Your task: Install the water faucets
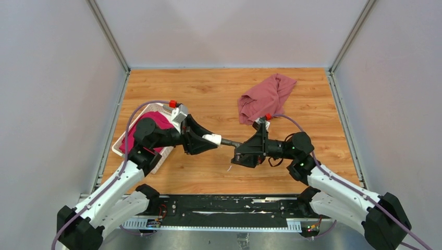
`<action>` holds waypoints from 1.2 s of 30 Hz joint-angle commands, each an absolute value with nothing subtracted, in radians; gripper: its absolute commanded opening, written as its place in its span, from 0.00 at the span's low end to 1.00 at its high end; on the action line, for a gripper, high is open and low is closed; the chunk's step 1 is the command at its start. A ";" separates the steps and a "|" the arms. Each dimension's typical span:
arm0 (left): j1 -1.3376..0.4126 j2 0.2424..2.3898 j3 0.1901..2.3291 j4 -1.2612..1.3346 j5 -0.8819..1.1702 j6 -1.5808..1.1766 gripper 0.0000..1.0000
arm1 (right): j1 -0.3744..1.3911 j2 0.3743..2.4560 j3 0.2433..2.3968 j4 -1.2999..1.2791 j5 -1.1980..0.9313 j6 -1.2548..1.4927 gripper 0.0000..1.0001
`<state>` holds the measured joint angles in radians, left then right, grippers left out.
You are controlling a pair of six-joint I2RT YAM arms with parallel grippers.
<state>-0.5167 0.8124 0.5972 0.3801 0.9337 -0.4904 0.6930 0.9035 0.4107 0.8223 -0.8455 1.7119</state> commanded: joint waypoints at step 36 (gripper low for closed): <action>-0.405 1.147 0.757 0.476 1.071 -1.467 0.00 | 0.466 0.322 0.779 -0.350 -0.473 0.167 0.86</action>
